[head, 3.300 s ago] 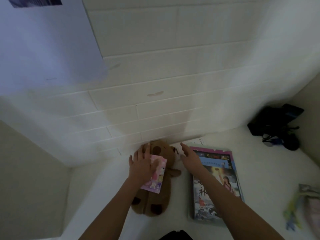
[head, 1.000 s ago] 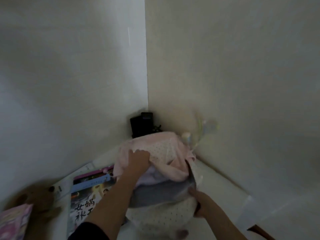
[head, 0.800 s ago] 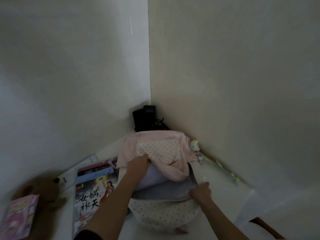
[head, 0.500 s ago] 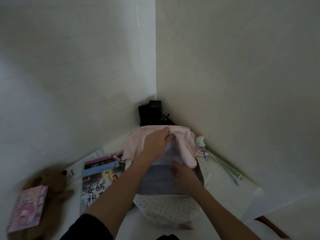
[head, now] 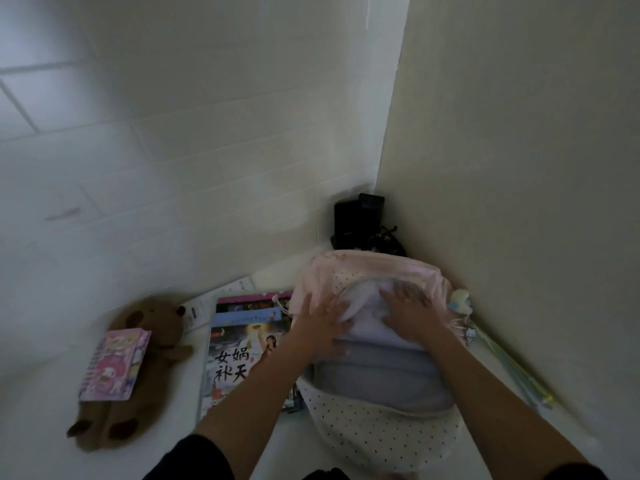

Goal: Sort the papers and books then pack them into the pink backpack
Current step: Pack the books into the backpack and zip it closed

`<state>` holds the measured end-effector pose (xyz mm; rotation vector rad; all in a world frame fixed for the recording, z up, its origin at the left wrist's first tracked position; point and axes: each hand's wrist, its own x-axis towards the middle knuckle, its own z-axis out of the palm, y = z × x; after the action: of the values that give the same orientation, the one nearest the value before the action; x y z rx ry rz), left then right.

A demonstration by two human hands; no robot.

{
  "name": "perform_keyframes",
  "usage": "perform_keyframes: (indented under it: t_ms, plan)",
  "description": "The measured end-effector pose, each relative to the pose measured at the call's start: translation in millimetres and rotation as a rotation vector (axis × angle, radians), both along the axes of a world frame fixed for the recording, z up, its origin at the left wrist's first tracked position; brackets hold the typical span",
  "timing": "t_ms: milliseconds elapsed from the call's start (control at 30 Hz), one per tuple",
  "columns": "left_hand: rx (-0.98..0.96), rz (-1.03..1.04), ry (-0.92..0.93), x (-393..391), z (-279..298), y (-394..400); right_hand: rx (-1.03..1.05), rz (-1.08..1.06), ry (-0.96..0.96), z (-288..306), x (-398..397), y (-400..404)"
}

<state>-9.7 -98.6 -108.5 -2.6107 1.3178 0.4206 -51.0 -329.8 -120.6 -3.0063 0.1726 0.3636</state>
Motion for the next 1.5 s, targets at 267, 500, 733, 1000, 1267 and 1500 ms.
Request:
perform_keyframes:
  t_ms: [267,500,733,1000,1267,1500]
  plan:
    - [0.006,0.191,0.065,20.3,-42.1,7.9,-0.031,-0.122,0.128,-44.4,-19.8,12.1]
    - [-0.002,0.233,0.118,27.2,-53.1,5.8,-0.001,-0.141,0.131,-45.8,-17.5,15.1]
    - [-0.226,0.326,0.241,28.0,-34.2,20.2,-0.062,-0.218,-0.047,-27.0,-5.8,68.8]
    - [-0.793,1.194,-0.094,-11.5,-45.6,133.0,0.604,0.145,-0.156,-0.4,1.9,207.8]
    - [-0.942,1.701,0.451,-10.4,-57.0,201.6,0.553,0.164,0.181,-32.9,-4.4,250.3]
    - [-0.980,1.695,0.767,13.0,-59.3,196.8,0.896,-0.203,0.104,-37.5,-2.6,233.2]
